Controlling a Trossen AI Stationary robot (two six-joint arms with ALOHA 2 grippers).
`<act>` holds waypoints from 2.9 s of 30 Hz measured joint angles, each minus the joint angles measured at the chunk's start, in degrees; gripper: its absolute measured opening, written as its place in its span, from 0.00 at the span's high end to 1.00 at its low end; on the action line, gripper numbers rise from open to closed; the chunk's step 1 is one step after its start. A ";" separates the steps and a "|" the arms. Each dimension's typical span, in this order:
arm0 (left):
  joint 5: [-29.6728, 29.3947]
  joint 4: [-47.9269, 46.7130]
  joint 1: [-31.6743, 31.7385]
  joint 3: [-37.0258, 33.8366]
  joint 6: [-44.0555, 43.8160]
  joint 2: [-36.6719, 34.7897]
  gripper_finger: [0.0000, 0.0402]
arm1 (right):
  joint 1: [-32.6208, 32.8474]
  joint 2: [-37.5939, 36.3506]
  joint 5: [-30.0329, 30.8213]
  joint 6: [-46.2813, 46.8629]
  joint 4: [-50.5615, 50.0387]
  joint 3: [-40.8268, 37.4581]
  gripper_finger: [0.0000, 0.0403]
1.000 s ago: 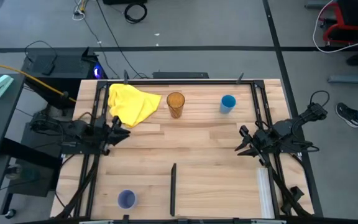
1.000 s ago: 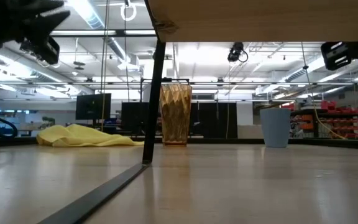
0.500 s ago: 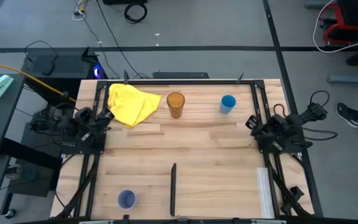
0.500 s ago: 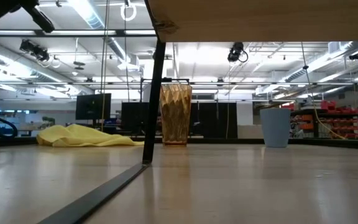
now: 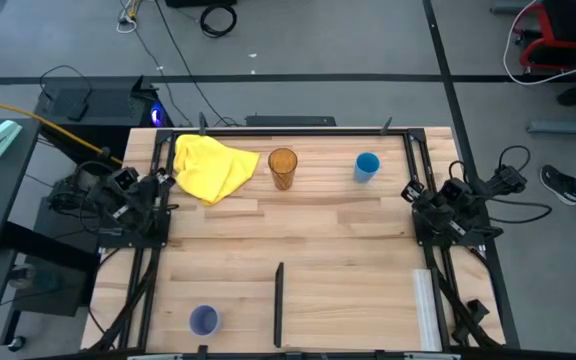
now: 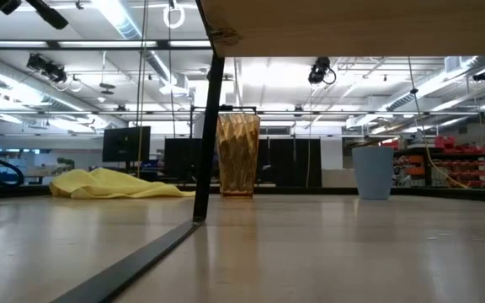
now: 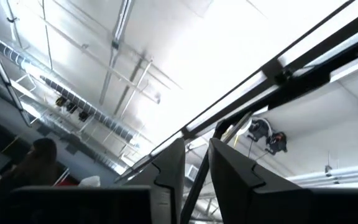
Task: Stack small to large cups/mugs on shelf
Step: Put the brown cup on the shelf
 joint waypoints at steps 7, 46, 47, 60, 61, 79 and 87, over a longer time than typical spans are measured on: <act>0.02 -2.05 0.01 5.20 2.99 0.00 0.80 | 0.00 0.00 2.76 0.01 0.04 3.74 0.76; -21.34 -112.71 4.47 67.83 -12.30 46.24 0.82 | -0.01 0.14 11.64 0.00 -17.48 19.39 0.76; -21.17 -114.22 5.83 68.74 -12.58 47.58 0.82 | 0.00 0.28 11.88 0.00 -17.52 19.39 0.76; -3.37 -115.96 31.29 76.03 -7.77 62.52 0.77 | 0.00 5.52 16.33 1.83 -17.63 19.37 0.76; -0.57 -115.03 33.55 76.60 -6.46 63.95 0.76 | 0.00 5.97 16.52 2.02 -17.61 19.37 0.76; 22.23 -121.19 48.27 101.87 6.01 98.76 0.72 | 0.00 12.69 16.52 9.37 -17.59 19.34 0.76; 24.30 -126.30 48.15 107.49 6.66 108.23 0.65 | -0.02 15.09 16.48 9.66 -17.59 19.34 0.76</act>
